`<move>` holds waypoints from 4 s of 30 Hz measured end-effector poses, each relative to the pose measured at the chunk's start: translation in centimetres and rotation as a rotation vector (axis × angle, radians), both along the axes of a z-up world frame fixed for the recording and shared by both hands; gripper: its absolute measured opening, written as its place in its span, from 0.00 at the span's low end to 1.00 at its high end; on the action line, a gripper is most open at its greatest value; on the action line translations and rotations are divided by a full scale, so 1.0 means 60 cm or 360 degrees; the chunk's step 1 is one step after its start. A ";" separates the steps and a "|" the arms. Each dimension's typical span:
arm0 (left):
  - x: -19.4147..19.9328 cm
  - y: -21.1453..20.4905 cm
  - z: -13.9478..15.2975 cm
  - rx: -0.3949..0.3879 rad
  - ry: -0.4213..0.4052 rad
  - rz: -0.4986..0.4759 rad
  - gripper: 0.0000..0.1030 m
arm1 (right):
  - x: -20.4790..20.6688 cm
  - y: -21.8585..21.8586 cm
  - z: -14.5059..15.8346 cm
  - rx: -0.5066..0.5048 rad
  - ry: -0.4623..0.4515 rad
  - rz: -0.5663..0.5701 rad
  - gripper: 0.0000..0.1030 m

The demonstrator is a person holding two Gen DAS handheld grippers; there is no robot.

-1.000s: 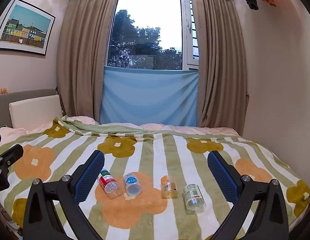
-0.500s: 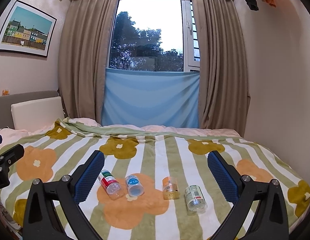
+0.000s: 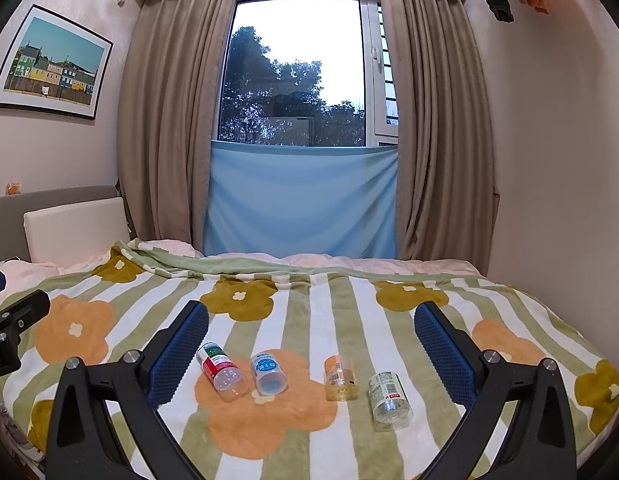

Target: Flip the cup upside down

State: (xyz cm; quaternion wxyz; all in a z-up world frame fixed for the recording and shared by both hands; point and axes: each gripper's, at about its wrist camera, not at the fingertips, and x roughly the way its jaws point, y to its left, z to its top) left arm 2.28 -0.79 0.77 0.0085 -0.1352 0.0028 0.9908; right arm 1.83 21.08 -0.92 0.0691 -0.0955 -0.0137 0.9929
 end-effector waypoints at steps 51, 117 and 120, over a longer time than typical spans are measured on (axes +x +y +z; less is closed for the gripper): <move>-0.621 0.110 -0.412 0.0574 -0.1702 -0.0052 0.92 | -0.117 0.094 -0.184 -0.0027 -0.0436 0.0038 1.00; -0.149 -0.061 -0.243 0.0100 -0.1028 -0.0310 0.99 | -0.180 -0.114 -0.394 0.2578 -0.0680 0.1847 0.88; -0.149 -0.068 -0.255 0.0149 -0.1021 -0.0307 0.99 | -0.172 -0.122 -0.424 0.2847 -0.0602 0.2026 0.86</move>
